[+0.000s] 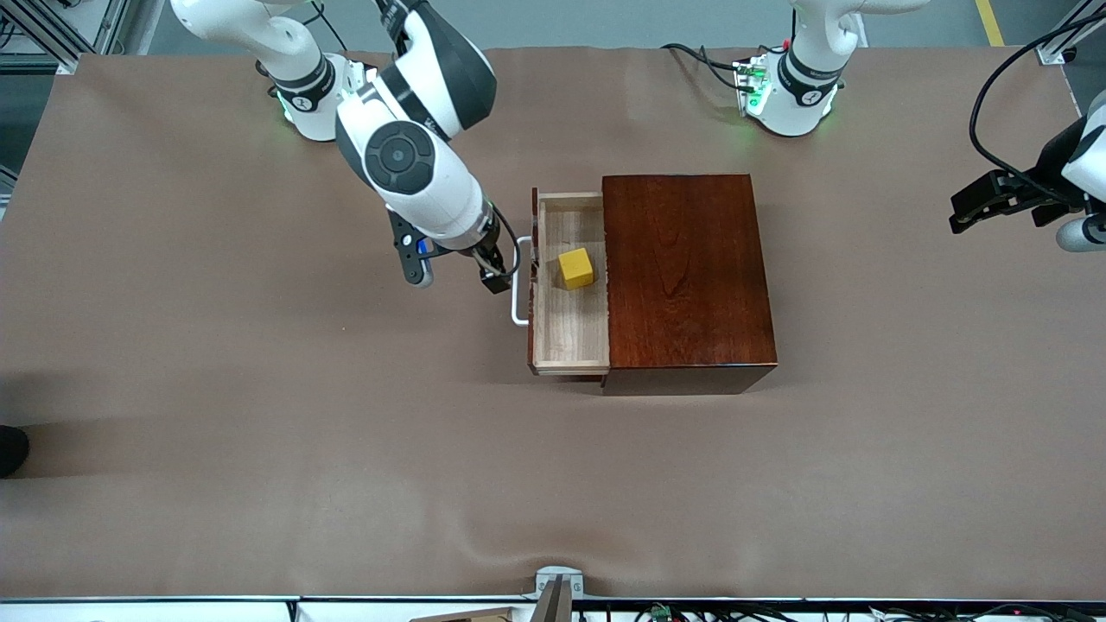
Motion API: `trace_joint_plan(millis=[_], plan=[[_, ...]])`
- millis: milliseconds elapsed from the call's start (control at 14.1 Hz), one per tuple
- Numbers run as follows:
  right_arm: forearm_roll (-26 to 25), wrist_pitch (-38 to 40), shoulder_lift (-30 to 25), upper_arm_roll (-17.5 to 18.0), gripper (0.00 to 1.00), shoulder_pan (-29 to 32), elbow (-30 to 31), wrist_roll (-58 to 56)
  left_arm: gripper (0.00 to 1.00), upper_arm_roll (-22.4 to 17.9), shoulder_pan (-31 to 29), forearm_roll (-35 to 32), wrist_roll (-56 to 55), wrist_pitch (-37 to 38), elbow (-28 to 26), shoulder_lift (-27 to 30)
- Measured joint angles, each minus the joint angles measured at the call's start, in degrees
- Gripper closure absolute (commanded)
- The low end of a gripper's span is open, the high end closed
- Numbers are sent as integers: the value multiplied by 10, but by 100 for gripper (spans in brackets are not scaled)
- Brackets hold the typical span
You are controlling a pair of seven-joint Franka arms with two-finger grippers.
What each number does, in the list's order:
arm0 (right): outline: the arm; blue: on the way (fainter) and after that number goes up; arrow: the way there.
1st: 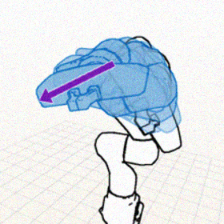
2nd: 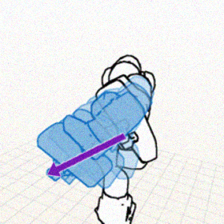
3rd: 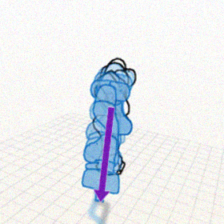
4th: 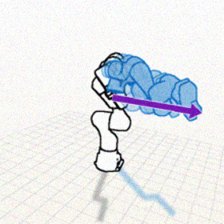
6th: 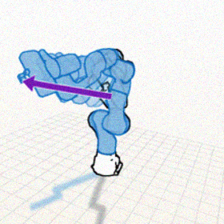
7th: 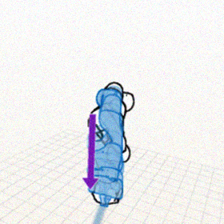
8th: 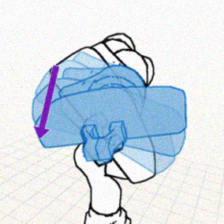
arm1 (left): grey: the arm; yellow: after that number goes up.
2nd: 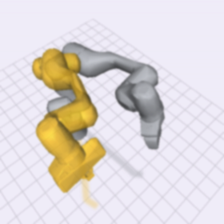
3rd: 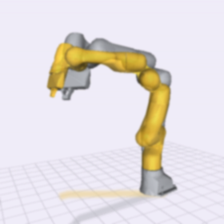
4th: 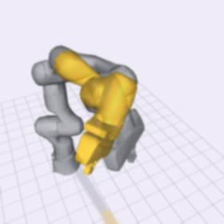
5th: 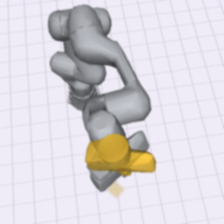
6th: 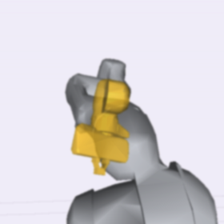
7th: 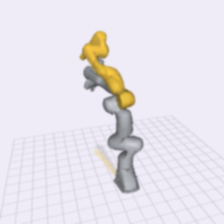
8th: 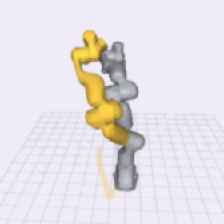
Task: Open drawer, take yellow block, close drawer
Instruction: 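Lower the right gripper into the drawer over the yellow cube, then close the right gripper on the yellow cube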
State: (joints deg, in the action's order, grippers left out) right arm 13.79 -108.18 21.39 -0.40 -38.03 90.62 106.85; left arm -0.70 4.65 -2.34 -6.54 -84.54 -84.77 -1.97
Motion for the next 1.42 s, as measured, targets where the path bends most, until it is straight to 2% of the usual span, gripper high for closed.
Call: trace_joint_plan(millis=[426,852,1420], plan=[[3,-60,30,0,0,-32,-1,124,0,13,5,8,1,-16,-19,-1],[4,-79,70,0,0,-48,-33,204,0,49,-9,11,1,-19,-35,2],[4,-135,127,0,0,-81,-62,232,0,51,-17,11,1,-19,-39,3]])
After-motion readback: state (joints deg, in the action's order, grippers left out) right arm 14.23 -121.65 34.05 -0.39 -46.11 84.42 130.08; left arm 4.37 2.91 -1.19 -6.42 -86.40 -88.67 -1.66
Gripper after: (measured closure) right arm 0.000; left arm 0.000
